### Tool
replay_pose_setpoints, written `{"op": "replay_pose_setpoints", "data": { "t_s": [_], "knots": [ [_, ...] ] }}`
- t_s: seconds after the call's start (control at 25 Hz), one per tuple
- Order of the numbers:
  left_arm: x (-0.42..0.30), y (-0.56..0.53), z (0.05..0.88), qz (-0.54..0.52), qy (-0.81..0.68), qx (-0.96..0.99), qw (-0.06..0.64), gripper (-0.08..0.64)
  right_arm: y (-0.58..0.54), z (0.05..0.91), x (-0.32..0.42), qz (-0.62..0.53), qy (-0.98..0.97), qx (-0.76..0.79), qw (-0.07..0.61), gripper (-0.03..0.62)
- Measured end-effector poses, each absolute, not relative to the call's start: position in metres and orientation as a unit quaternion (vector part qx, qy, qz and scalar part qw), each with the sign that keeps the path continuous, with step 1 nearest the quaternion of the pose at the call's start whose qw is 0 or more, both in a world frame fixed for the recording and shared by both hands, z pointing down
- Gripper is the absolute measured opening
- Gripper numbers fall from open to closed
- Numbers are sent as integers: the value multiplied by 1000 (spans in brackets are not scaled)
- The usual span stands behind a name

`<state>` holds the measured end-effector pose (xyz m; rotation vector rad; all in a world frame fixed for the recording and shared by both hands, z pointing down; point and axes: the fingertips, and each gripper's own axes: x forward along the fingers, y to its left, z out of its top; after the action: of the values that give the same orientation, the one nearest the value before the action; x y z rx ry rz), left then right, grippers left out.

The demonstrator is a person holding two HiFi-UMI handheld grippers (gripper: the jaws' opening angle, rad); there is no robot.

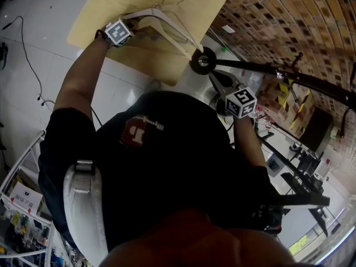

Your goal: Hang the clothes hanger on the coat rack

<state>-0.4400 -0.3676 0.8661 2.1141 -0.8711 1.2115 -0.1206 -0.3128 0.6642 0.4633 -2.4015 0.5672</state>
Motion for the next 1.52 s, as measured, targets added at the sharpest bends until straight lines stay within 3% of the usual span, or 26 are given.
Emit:
{"op": "replay_pose_setpoints", "data": {
  "t_s": [0.36,0.8,1.24,1.52],
  "knots": [
    [-439,-370,835,394,-331,805,295,89,-315,664,-117,223,-910,179,301,20],
    [-408,-372,696,212,-424,838,271,89,-332,648,-104,201,-921,187,278,18],
    [-244,-364,543,88,-407,881,222,89,-334,565,-9,151,-951,198,183,18],
    [-132,-367,440,21,-362,916,170,89,-323,556,79,146,-952,221,156,18]
  ]
}}
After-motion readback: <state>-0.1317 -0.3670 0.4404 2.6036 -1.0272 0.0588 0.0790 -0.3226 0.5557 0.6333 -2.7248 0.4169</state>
